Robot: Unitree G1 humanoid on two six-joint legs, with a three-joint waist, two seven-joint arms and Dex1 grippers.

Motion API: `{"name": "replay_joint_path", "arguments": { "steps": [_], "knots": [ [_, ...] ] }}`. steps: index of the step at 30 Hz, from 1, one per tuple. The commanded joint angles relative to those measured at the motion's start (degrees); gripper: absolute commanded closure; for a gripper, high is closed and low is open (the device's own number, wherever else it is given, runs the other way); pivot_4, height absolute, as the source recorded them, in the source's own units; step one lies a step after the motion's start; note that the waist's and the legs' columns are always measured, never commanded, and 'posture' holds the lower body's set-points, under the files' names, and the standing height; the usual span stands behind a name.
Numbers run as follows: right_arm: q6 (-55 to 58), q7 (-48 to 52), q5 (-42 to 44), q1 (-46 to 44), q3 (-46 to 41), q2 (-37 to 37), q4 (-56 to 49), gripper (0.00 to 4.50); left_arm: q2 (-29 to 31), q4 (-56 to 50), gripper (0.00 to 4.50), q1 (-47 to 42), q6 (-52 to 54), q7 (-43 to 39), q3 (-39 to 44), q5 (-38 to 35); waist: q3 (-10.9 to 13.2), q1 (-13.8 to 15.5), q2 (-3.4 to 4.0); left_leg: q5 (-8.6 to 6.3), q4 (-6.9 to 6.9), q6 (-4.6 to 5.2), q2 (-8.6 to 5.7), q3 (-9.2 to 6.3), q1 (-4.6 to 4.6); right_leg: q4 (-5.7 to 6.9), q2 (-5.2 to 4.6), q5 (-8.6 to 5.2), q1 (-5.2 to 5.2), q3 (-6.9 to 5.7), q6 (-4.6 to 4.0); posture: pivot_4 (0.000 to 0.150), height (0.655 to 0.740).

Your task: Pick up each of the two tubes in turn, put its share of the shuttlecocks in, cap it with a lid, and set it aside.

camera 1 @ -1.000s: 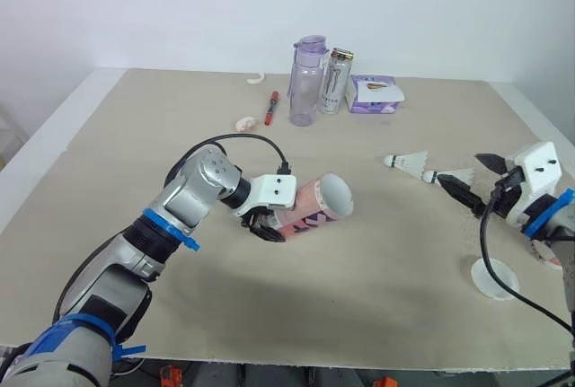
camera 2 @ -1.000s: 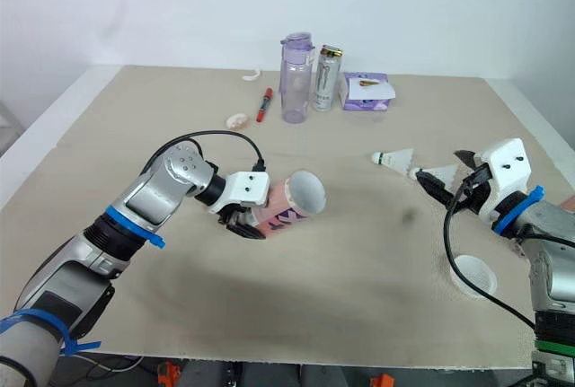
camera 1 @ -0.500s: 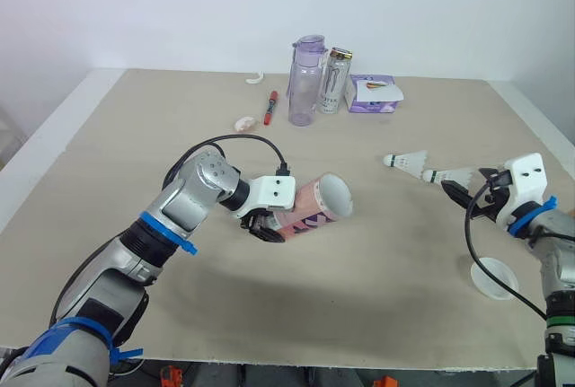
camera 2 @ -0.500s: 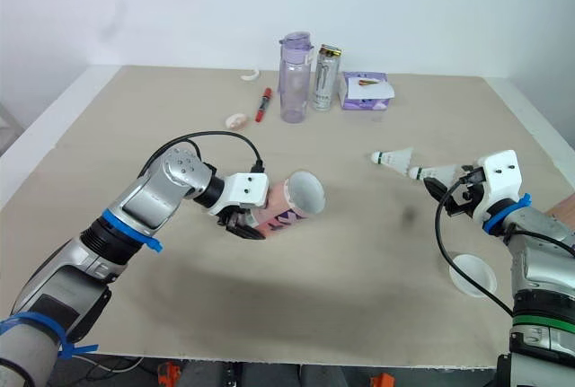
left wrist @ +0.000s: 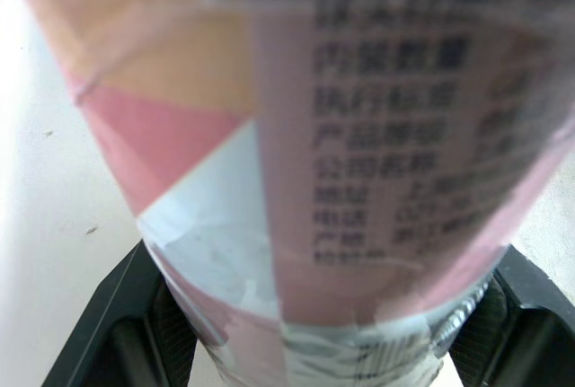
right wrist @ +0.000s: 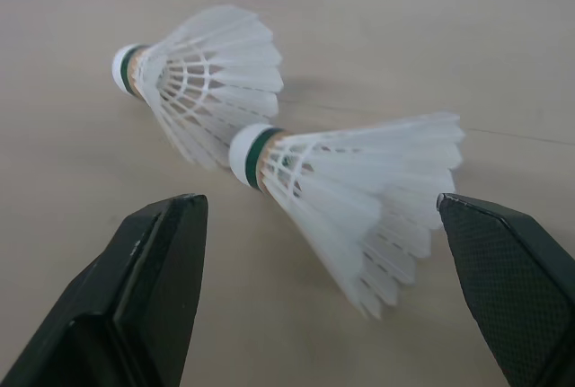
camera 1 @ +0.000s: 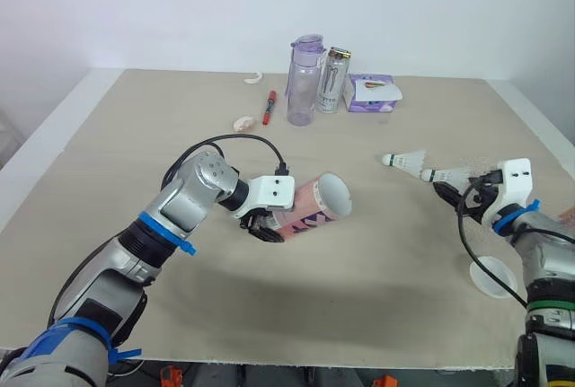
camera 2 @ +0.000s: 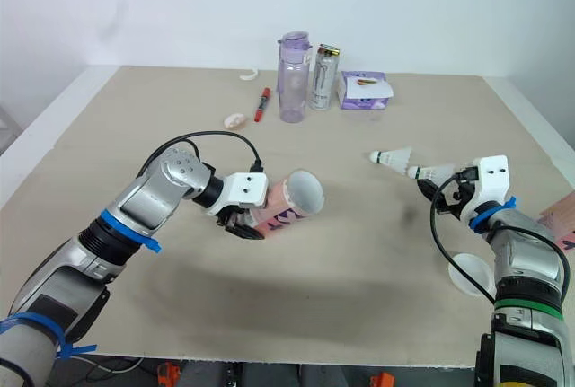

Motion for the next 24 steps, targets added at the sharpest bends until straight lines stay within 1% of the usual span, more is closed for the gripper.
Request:
{"name": "replay_joint_path", "arguments": {
  "steps": [1,4,5,7,12,17,19,22,23,24],
  "knots": [
    [-1.8,0.6,-0.2,-4.1,-0.5,-0.6,5.5,2.10,-0.3,-0.1,1.36,0.9,0.3,1.1,-1.3,1.0,0.0,0.0,0.00,0.00,0.00,0.00,0.00,0.00,0.00,0.00,0.00,0.00,0.00,0.00,0.00,0.150,0.7400],
    [-2.8,0.9,-0.6,-5.3,-0.5,-0.8,7.9,3.01,-0.2,0.7,1.36,0.8,-0.3,1.4,-1.3,1.2,0.0,0.0,0.00,0.00,0.00,0.00,0.00,0.01,0.00,0.00,0.01,0.00,0.01,0.04,0.01,0.150,0.7400],
    [-3.3,0.9,-0.8,-5.7,-0.4,-0.8,9.0,3.42,-0.1,0.7,1.36,0.8,-0.5,1.4,-1.3,1.3,0.0,-0.1,0.01,0.00,0.00,0.00,-0.02,0.01,0.00,-0.01,0.01,0.00,0.01,0.07,0.01,0.150,0.7400],
    [-4.3,1.1,-1.1,-6.2,-0.5,-0.9,10.4,4.39,0.0,0.7,1.36,1.0,-0.5,1.5,-1.2,1.3,0.0,-0.1,0.00,0.00,0.00,0.00,-0.02,0.01,-0.01,-0.01,0.02,0.00,0.01,0.09,0.01,0.150,0.7400],
    [-7.3,1.2,-1.6,-6.5,-0.7,-1.2,12.1,4.39,0.2,1.0,1.36,1.1,-0.6,1.7,-1.0,1.3,0.0,-0.1,0.01,0.00,0.00,0.00,-0.03,0.00,0.00,-0.01,0.02,0.00,0.01,0.10,0.02,0.150,0.7400],
    [-10.7,1.4,-2.0,-4.1,-0.7,-1.9,5.5,4.39,-0.1,1.6,1.36,0.8,-0.8,1.7,-1.0,1.3,0.0,-0.1,0.02,0.00,0.00,0.01,-0.04,0.00,0.00,-0.01,0.03,0.00,0.02,0.12,0.02,0.150,0.7400],
    [-11.1,1.8,-1.8,-1.6,-0.7,-2.5,-2.4,4.39,-0.2,1.9,1.36,0.7,-1.0,1.8,-1.0,1.2,0.0,-0.1,0.03,0.01,0.00,0.01,-0.04,-0.01,-0.01,-0.01,0.03,-0.01,0.02,0.13,0.04,0.150,0.7400],
    [-11.2,5.5,-0.1,3.5,-1.5,-6.1,-22.5,4.39,-0.4,2.4,1.36,0.6,-1.5,1.8,-1.0,1.3,0.0,-0.1,0.24,0.03,0.00,0.05,-0.10,-0.06,-0.07,-0.01,0.04,-0.03,0.00,0.16,0.10,0.150,0.7400],
    [-11.1,7.6,0.9,4.7,-1.9,-7.8,-28.6,4.39,-0.4,2.4,1.36,0.6,-1.5,1.8,-1.0,1.2,0.1,0.0,0.48,0.03,0.00,0.05,-0.11,-0.01,-0.06,-0.01,0.04,-0.02,0.00,0.21,0.11,0.150,0.7400],
    [-10.7,8.7,1.7,5.5,-2.2,-8.9,-32.4,4.39,-0.5,2.4,1.36,0.6,-1.5,1.7,-1.0,1.2,0.1,0.0,0.64,0.04,0.01,0.07,-0.19,-0.07,-0.12,-0.01,0.02,-0.04,-0.02,0.22,0.18,0.150,0.7400]
  ]
}}
